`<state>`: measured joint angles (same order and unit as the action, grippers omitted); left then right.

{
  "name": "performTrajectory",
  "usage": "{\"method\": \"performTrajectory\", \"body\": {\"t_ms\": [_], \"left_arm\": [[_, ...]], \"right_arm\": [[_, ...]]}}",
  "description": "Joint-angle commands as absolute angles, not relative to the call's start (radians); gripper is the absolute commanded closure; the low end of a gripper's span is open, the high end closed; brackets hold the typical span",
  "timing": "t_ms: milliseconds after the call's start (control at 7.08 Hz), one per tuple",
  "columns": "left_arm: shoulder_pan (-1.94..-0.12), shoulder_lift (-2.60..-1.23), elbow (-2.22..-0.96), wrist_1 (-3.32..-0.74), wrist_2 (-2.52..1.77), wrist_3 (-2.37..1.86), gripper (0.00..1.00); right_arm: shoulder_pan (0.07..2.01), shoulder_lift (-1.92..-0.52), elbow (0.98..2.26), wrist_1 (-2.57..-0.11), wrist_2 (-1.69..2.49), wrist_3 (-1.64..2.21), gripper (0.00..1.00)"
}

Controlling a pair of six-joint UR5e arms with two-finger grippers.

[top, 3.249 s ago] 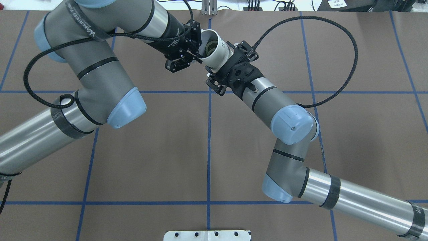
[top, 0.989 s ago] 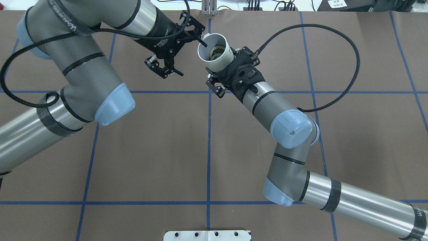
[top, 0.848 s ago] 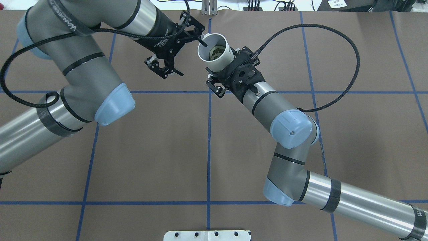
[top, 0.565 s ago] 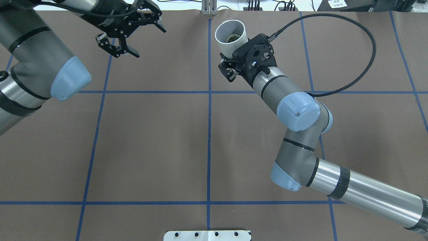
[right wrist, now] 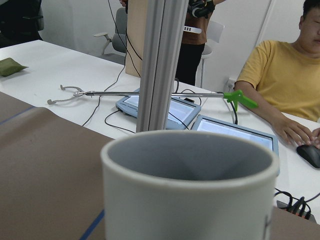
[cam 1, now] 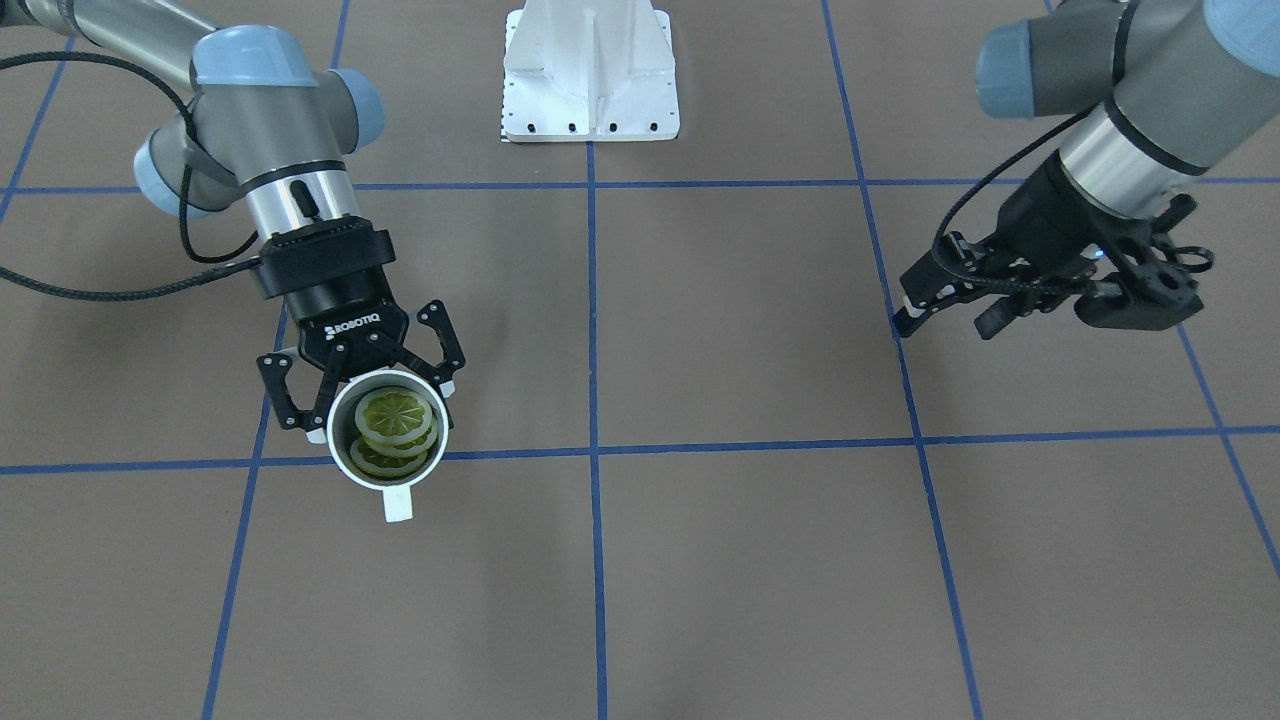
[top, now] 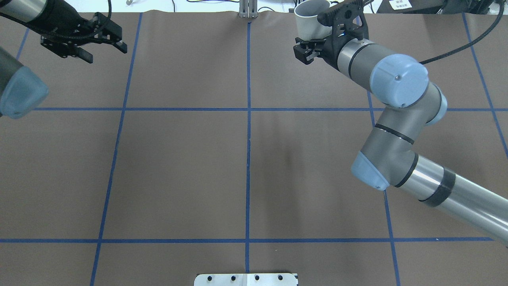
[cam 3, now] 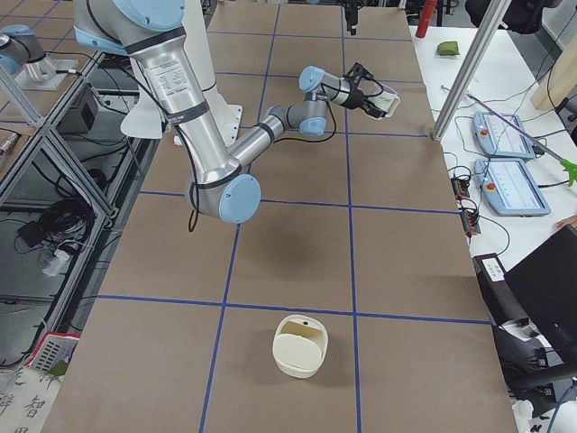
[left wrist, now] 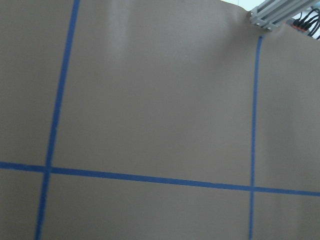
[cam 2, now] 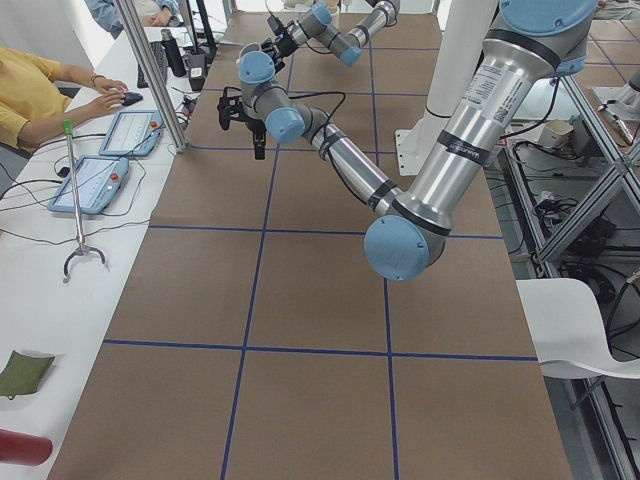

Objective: Left arm hands cup to right arm to dump lemon

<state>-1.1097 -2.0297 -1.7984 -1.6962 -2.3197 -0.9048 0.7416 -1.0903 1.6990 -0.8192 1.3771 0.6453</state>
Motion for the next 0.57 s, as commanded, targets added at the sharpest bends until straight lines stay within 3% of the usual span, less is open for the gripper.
{"method": "performTrajectory", "body": {"t_ms": [0, 424], "left_arm": [[-1.172, -1.959, -1.796, -1.562, -2.24, -0.497, 0.0], [-1.264, -1.852, -1.772, -1.551, -2.224, -0.232, 0.0]], "right_arm": [[0.819, -1.222, 1.843, -0.856, 1.482, 0.742, 1.0], [0.938, -1.406, 1.991, -0.836, 1.601, 0.926, 1.0]]}}
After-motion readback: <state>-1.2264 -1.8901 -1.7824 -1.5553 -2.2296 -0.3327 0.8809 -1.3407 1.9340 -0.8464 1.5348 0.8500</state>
